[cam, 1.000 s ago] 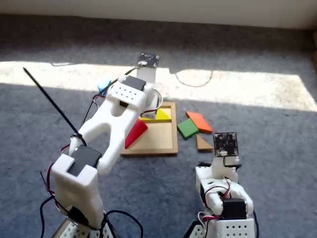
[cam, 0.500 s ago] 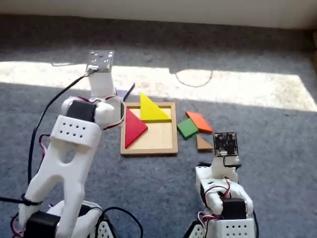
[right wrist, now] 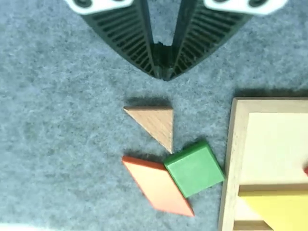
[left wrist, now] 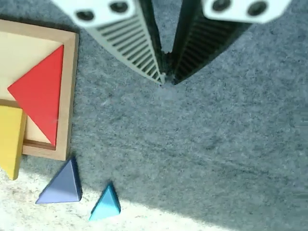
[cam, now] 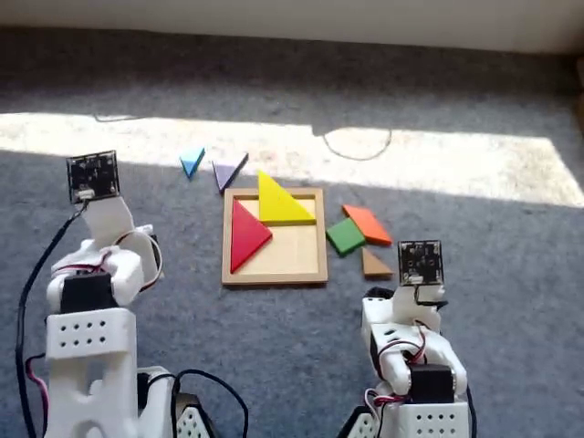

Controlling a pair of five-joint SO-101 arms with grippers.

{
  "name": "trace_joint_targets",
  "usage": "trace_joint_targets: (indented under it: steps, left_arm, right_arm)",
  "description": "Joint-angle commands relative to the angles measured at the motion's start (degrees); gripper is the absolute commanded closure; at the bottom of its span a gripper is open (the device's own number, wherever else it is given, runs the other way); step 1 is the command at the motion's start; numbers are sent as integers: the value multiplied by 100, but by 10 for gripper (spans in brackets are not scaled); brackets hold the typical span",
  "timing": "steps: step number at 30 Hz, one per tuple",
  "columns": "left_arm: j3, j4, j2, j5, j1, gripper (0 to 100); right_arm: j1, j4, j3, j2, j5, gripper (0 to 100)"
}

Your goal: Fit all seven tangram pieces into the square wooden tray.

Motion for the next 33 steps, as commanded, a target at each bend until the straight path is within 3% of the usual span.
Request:
trace_joint_targets:
  steps: [1, 6, 10, 14, 19, 24, 33]
  left_arm:
    - [523, -105, -426, -26, -356, 995]
    - [936, -105, -620, -44, -857, 995]
    - [1218, -290, -699, -44, -1226, 995]
    - [1701, -1099, -699, -26, -1613, 995]
    - [1719, -1134, -699, -44, -1789, 995]
    - [1701, -1152, -699, -44, -2044, 995]
    - [1692, -1152, -699, -44, -2088, 995]
  right_arm:
    - [-400, -127, -664, -66, 35, 989]
    - [-1138, -171, -1587, 163, 35, 988]
    - [-1798, -462, -2554, 1411, 0, 988]
    - [-2457, -1376, -3336, 2949, -9, 988]
    - [-3248, -3037, -3644, 4558, 0, 988]
    - [-3345, -4567, -3688, 6229, 0, 988]
    - [-3345, -6079, -4075, 8681, -9, 988]
